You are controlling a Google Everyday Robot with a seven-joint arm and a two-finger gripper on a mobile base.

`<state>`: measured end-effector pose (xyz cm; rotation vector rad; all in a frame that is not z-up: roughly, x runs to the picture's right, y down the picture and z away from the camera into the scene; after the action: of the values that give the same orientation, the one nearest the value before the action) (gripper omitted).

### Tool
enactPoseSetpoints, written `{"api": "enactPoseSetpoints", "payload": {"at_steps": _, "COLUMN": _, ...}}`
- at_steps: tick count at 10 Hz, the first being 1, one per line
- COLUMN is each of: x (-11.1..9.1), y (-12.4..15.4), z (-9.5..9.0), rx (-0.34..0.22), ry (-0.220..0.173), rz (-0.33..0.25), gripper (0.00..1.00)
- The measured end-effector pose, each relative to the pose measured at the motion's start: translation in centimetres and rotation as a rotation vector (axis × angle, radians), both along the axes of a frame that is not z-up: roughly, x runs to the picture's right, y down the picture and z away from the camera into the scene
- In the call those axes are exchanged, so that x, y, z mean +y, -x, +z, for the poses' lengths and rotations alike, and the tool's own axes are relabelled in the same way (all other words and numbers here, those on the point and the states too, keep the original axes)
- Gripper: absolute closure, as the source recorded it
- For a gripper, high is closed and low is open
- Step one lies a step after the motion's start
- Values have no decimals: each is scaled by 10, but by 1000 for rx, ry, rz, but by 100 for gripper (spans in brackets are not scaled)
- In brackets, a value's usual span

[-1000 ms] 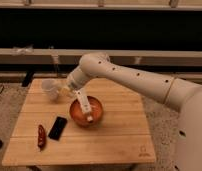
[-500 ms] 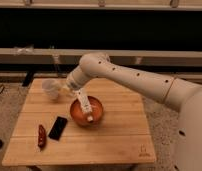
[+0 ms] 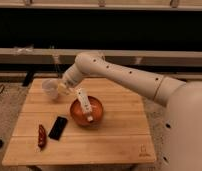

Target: Place the white sponge in the ceramic cup

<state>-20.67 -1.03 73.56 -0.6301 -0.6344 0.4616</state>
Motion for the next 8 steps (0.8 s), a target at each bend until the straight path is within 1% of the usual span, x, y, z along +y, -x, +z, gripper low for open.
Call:
{"api": "enactPoseSetpoints", "payload": {"at_steps": 2, "x": -6, "y": 18, "z": 10, "rx": -26, "ry": -8, "rz": -11, "gripper": 100}}
{"api": "enactPoseSetpoints", "payload": {"at_steps": 5, "x": -11, "y": 38, "z": 33, "rx": -56, "ry": -12, "rz": -30, "gripper": 100}}
{"api": "enactPoseSetpoints", "payload": {"at_steps": 7, "x": -17, "y": 50, "z": 45, "rx": -72, "ry": -10, "rz": -29, "gripper": 100}}
{"api": "enactPoseSetpoints", "payload": {"at_steps": 8, "x": -22, "y": 54, "z": 53, "rx": -80, "ry": -12, "rz": -25, "gripper": 100}}
